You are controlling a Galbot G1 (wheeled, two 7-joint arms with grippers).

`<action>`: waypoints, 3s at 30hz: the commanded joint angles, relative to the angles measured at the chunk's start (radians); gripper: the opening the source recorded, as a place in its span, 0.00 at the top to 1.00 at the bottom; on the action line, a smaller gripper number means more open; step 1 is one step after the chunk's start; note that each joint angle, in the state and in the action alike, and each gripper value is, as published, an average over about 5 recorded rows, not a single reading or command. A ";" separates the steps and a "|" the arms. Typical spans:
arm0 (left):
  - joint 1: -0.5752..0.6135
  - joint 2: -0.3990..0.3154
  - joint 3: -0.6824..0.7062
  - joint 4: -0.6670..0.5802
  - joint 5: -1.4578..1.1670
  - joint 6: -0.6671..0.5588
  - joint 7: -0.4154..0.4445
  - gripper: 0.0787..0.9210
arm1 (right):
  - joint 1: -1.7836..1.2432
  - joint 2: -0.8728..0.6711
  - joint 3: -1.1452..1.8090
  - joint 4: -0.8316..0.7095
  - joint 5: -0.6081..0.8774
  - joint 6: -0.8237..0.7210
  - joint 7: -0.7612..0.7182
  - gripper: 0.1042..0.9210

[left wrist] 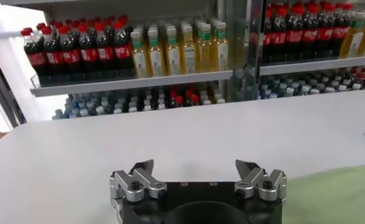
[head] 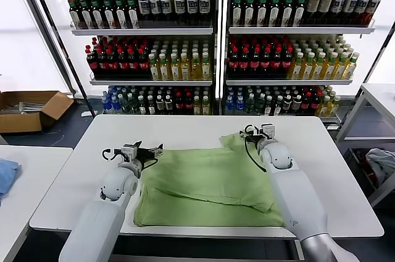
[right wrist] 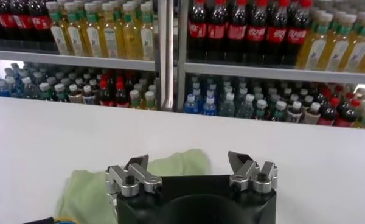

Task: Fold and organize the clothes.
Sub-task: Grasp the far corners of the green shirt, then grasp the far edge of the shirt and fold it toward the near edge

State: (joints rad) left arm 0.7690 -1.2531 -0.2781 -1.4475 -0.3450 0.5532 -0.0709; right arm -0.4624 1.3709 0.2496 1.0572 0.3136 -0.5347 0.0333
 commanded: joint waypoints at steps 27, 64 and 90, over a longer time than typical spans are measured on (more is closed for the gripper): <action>0.000 -0.018 0.000 0.057 0.001 0.003 0.005 0.14 | 0.010 0.037 0.017 -0.088 -0.034 0.025 0.012 0.12; 0.055 -0.030 0.002 -0.066 0.053 -0.162 0.058 0.99 | -0.136 -0.033 0.026 0.232 0.006 0.081 0.047 1.00; 0.389 -0.013 -0.102 -0.388 0.061 -0.194 0.049 0.99 | -0.654 -0.077 0.189 0.873 0.024 0.005 0.200 1.00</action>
State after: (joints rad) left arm 1.0432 -1.2679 -0.3584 -1.7336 -0.2891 0.3683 -0.0225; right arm -0.9605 1.2989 0.3974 1.7627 0.3340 -0.5178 0.2040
